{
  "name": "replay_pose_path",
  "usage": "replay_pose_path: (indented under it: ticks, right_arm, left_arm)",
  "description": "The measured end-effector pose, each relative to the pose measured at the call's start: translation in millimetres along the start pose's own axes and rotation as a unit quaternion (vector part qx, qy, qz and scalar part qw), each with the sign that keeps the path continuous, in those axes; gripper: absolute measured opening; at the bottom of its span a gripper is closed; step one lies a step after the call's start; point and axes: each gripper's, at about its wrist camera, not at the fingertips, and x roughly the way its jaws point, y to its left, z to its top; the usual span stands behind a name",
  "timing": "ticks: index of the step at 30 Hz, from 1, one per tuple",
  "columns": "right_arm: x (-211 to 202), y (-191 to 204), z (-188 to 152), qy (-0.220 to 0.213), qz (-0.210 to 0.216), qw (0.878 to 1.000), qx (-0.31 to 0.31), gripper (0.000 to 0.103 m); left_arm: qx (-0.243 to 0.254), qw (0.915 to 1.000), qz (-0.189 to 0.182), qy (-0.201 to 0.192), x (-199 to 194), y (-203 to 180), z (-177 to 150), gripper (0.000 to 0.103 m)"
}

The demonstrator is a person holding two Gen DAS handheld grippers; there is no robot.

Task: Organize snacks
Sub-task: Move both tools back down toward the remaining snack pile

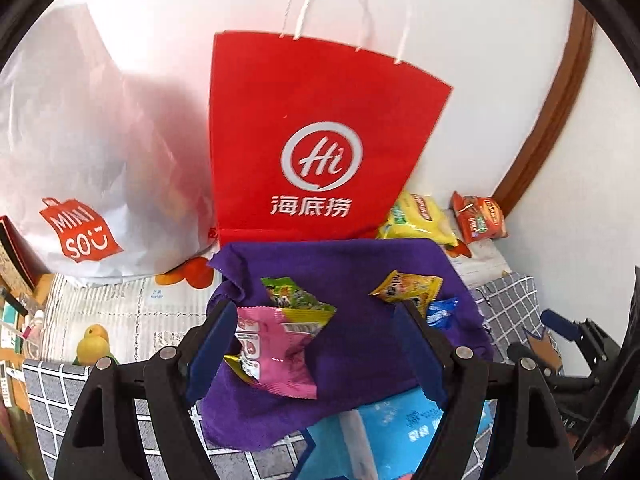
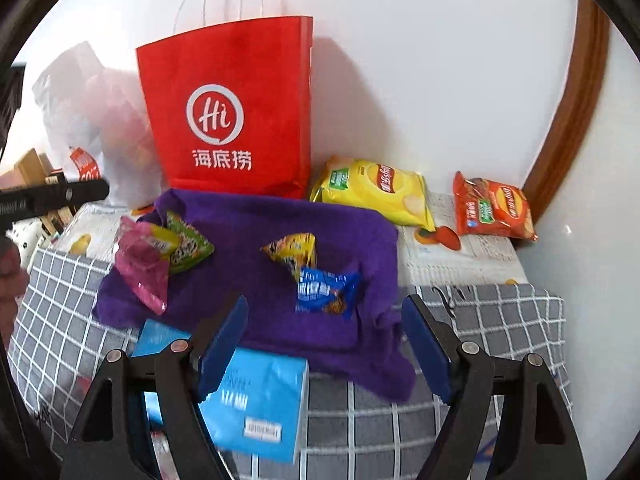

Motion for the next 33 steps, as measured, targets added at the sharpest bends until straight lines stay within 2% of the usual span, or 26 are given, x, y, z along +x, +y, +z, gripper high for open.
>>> replay_pose_path:
  ticks: [8,15,17,19,23,26,29,33]
  right_arm:
    - [-41,0,-30,-0.001,0.009,1.000,0.029,0.079]
    - [-63,-1,-63,0.008,0.042,0.997,0.061,0.079]
    - [-67,0,-71,0.023,0.044,0.997,0.066,0.079]
    - [-71,3,-80,0.023,0.050,0.996,0.069,0.079]
    - [-80,16,-97,0.009,0.037,0.998,0.056,0.079]
    - [-81,24,-109,0.009,0.062,0.996,0.066,0.079]
    - [-78,32,-121,0.010,0.079,0.994,0.078,0.079]
    - [-68,46,-135,0.033,0.098,0.991,0.080,0.079]
  left_arm:
    - [0.000,0.9994,-0.028,-0.018,-30,-18,-3,0.079]
    - [0.023,0.9986,-0.004,-0.048,-58,-35,-8,0.079]
    - [0.026,0.9982,0.003,-0.054,-64,-40,-8,0.079]
    - [0.034,0.9973,0.027,-0.060,-72,-48,-12,0.079]
    - [0.052,0.9967,0.030,-0.055,-84,-55,-26,0.081]
    - [0.026,0.9986,0.027,-0.038,-87,-48,-39,0.081]
    - [0.022,0.9995,0.003,-0.021,-92,-38,-55,0.081]
    - [0.019,0.9996,0.015,-0.018,-96,-29,-76,0.081]
